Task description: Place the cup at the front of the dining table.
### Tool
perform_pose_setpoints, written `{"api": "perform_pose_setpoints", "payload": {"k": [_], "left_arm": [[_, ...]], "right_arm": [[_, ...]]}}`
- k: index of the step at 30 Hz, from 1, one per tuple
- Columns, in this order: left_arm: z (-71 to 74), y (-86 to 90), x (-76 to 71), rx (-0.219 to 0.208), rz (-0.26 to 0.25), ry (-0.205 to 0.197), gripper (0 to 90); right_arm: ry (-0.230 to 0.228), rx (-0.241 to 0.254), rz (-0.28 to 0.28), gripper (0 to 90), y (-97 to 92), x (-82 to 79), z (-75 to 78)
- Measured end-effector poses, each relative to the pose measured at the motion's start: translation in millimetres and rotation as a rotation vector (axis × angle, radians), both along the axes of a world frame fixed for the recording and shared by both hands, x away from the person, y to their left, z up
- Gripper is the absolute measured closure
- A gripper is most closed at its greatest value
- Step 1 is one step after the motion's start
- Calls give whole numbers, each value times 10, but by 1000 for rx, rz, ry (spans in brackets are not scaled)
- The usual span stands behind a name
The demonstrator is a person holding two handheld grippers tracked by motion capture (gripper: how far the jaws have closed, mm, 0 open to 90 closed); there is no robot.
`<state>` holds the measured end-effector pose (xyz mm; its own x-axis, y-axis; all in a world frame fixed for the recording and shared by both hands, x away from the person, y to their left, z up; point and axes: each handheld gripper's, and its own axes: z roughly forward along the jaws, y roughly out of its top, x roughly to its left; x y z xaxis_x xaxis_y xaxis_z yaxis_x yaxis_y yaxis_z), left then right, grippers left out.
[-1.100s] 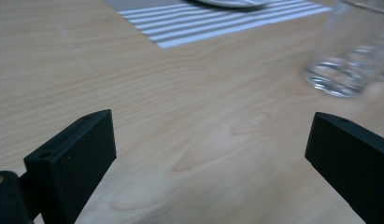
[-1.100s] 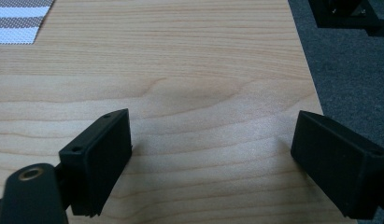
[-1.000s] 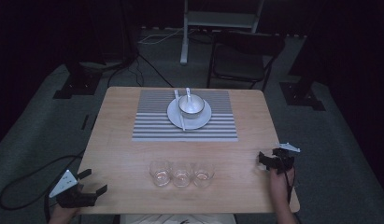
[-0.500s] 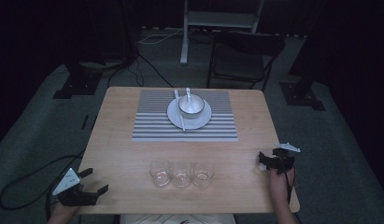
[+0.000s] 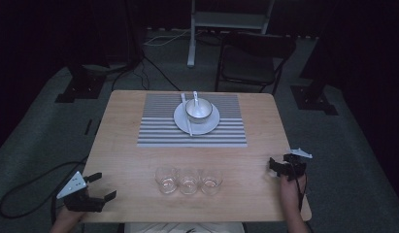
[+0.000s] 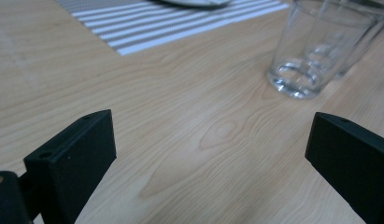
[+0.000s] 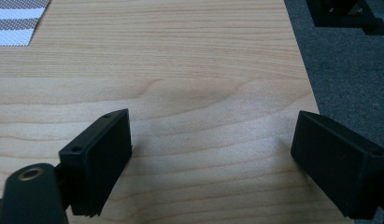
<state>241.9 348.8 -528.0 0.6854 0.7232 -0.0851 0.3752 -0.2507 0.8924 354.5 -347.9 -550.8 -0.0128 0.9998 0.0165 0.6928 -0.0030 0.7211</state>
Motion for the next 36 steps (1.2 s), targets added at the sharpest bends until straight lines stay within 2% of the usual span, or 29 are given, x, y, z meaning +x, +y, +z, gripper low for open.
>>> {"api": "perform_pose_setpoints", "payload": {"k": [3, 5, 7, 10, 12, 13, 17, 18, 26, 36], "left_arm": [[47, -7, 14, -13, -14, -11, 23], [80, -18, 25, -12, -4, -22, 24], [99, -17, 39, -21, -17, -12, 24], [164, -67, 72, -4, -32, -25, 23], [207, -103, 96, -13, -56, -27, 24], [231, -127, 106, -3, -52, -39, 23], [332, -185, 175, -9, -83, -59, 24], [361, -205, 184, -4, -77, -76, 23], [613, -359, 289, 12, -135, -121, 24], [780, -513, 403, 24, -192, -136, 23]], "right_arm": [[0, 0, 0, 118, 0, 0, 0], [0, 0, 0, 118, 0, 0, 0], [1, 0, 0, 118, 0, 0, 0], [0, -1, 1, 118, -1, 0, 0], [0, -1, 1, 118, -2, 1, 0], [0, -1, 1, 118, -2, 1, 0], [0, -2, 1, 118, -2, 0, 0], [0, -2, 1, 118, -2, 0, 0], [0, -2, 2, 118, -3, 1, -1], [0, -2, 1, 118, -3, 1, 0]]}}
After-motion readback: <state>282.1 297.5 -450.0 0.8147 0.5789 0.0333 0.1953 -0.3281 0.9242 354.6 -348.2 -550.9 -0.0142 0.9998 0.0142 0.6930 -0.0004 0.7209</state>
